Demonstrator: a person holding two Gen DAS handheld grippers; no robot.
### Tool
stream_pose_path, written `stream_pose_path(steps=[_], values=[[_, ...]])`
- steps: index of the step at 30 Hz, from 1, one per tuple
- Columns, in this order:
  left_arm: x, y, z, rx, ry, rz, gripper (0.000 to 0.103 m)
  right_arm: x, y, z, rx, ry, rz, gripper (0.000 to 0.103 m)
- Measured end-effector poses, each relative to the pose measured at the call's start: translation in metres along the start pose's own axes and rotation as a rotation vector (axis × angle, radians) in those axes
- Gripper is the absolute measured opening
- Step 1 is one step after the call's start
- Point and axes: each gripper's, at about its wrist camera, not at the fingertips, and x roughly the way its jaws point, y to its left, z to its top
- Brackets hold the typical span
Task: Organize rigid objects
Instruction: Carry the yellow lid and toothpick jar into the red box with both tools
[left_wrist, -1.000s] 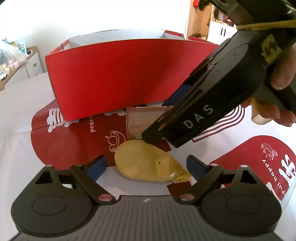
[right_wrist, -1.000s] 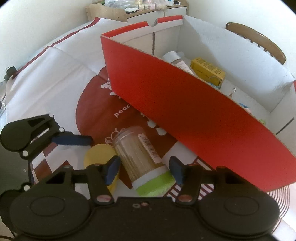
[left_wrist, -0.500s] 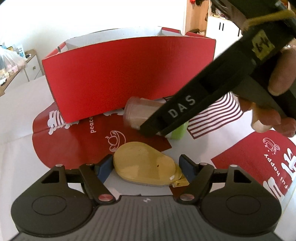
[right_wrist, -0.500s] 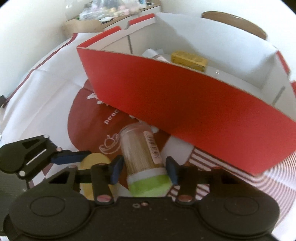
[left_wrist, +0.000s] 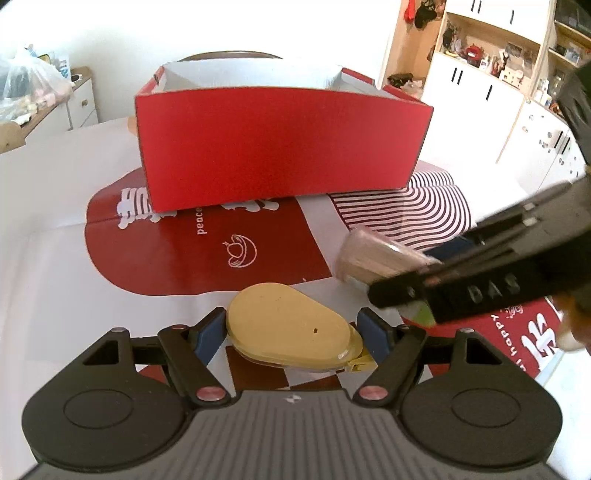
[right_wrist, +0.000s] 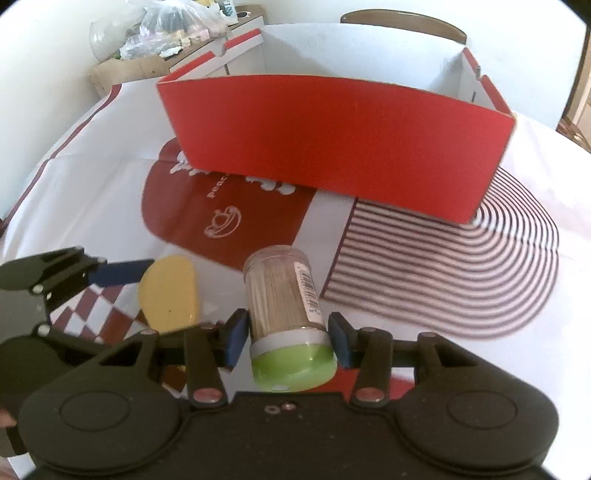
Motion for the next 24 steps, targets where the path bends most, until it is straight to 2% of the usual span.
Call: stream_pose_path(steps=[5,11,24], values=[[-0.022,-0.001,0.005,0.0,-0.027,-0.01,0.077,-0.027,0.01,-0.005,0.031,-0.042,-0.008,0.046],[-0.05,0.0,0.022,-0.009,-0.083,-0.018,0.077,-0.062,0.017,0.005,0.057,-0.105,-0.037,0.046],[-0.089,0.001,0.098,0.01,-0.219,0.029,0.077,-0.112,0.002,0.052,0.073,-0.245,-0.094,0.046]])
